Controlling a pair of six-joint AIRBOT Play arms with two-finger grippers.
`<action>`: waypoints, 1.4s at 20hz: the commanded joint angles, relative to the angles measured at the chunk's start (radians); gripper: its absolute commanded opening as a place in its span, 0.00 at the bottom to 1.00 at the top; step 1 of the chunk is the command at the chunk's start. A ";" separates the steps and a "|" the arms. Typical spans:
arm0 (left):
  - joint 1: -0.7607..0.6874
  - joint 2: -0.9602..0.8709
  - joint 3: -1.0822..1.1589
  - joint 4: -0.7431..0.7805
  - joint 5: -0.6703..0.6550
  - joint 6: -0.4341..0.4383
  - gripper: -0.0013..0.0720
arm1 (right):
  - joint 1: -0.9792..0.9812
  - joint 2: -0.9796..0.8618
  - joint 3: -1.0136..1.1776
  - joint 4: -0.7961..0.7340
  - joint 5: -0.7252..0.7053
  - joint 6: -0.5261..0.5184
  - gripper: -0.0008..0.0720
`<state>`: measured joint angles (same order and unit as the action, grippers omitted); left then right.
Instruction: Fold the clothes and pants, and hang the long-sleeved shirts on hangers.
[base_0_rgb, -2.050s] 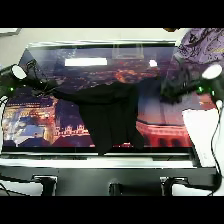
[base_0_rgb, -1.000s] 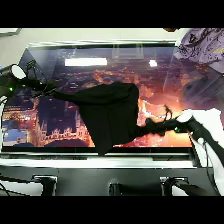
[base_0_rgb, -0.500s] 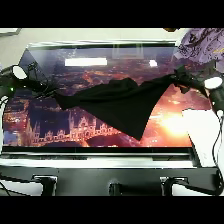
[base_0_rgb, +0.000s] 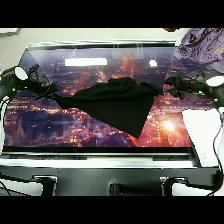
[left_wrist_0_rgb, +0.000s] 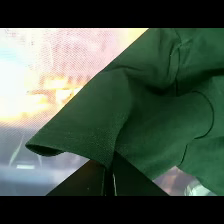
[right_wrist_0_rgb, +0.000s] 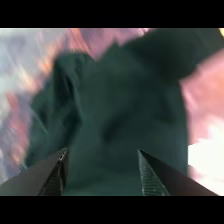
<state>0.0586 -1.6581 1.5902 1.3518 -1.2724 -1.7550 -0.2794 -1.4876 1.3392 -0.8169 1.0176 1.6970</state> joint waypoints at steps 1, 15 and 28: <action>0.000 -0.001 0.000 0.000 -0.004 0.000 0.04 | -0.108 0.099 -0.066 -0.109 0.259 -0.103 0.70; 0.000 -0.001 0.000 0.000 -0.003 0.000 0.04 | 0.305 0.285 -0.786 0.144 -0.187 -0.111 0.77; 0.002 0.023 0.090 0.008 -0.002 0.037 0.04 | 0.394 0.253 -0.629 0.211 -0.248 -0.142 0.05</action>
<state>0.0597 -1.6531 1.6245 1.3521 -1.2766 -1.7504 0.1211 -1.2587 0.6186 -0.6270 0.7589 1.5883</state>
